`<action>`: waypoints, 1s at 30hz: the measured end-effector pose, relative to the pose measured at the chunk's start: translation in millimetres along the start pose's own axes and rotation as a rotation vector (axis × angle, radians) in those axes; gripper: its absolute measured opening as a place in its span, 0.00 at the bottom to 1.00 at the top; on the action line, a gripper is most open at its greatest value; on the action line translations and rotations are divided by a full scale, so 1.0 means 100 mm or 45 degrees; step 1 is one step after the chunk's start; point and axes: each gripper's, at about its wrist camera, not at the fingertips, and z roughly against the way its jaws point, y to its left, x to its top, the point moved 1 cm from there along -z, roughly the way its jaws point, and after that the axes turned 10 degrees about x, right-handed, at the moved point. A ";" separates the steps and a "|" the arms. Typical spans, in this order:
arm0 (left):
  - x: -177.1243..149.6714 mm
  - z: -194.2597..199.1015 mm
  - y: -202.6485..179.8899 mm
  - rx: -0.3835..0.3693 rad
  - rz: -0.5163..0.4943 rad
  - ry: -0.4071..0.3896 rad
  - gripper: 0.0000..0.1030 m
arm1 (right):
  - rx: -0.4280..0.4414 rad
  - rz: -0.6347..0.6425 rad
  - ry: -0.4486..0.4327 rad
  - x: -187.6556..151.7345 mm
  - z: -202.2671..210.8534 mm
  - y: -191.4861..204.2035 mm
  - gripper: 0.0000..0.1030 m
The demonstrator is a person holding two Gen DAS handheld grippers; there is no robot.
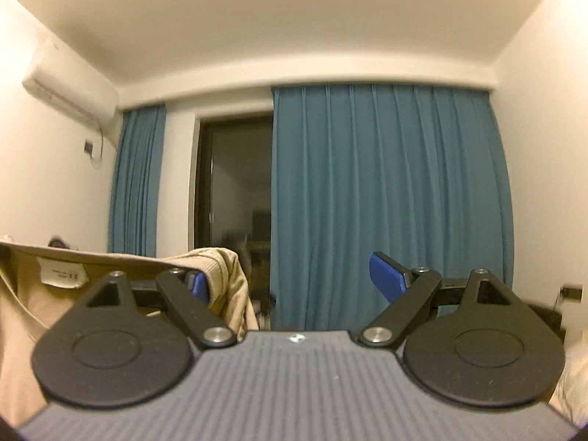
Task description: Fold clothes
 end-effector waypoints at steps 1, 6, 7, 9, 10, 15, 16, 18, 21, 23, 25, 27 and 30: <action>-0.15 -0.13 0.03 -0.008 0.005 0.046 0.87 | 0.001 -0.017 0.042 -0.14 -0.07 -0.05 0.84; -0.79 -1.22 0.27 0.020 0.081 0.307 0.87 | -0.019 -0.081 0.280 -0.92 -0.74 -0.22 0.84; -0.89 -1.46 0.30 0.033 0.083 0.334 0.87 | -0.025 -0.100 0.322 -1.06 -0.94 -0.27 0.84; -1.09 -1.96 0.34 0.055 0.089 0.383 0.87 | -0.039 -0.132 0.400 -1.33 -1.36 -0.36 0.84; -1.20 -2.23 0.35 0.066 0.092 0.409 0.87 | -0.054 -0.133 0.427 -1.46 -1.60 -0.40 0.84; -1.98 -3.58 0.37 0.149 0.050 0.430 0.87 | -0.145 -0.145 0.515 -2.20 -2.92 -0.75 0.84; -2.18 -3.81 0.34 0.165 0.043 0.425 0.87 | -0.160 -0.143 0.521 -2.37 -3.15 -0.83 0.84; -2.61 -4.38 0.28 0.197 0.028 0.426 0.87 | -0.191 -0.140 0.531 -2.71 -3.61 -0.97 0.84; -3.35 -5.22 0.29 0.256 0.006 0.519 0.87 | -0.229 -0.121 0.582 -3.36 -4.25 -1.16 0.84; -3.88 -5.73 0.39 0.294 0.003 0.596 0.87 | -0.248 -0.123 0.651 -3.88 -4.61 -1.28 0.84; -4.39 -6.09 0.50 0.332 0.000 0.680 0.87 | -0.245 -0.140 0.723 -4.38 -4.88 -1.38 0.84; -4.84 -6.36 0.64 0.348 0.014 0.792 0.87 | -0.233 -0.172 0.811 -4.88 -5.08 -1.46 0.83; -5.39 -6.54 0.84 0.331 0.028 0.988 0.87 | -0.200 -0.202 0.981 -5.47 -5.25 -1.50 0.83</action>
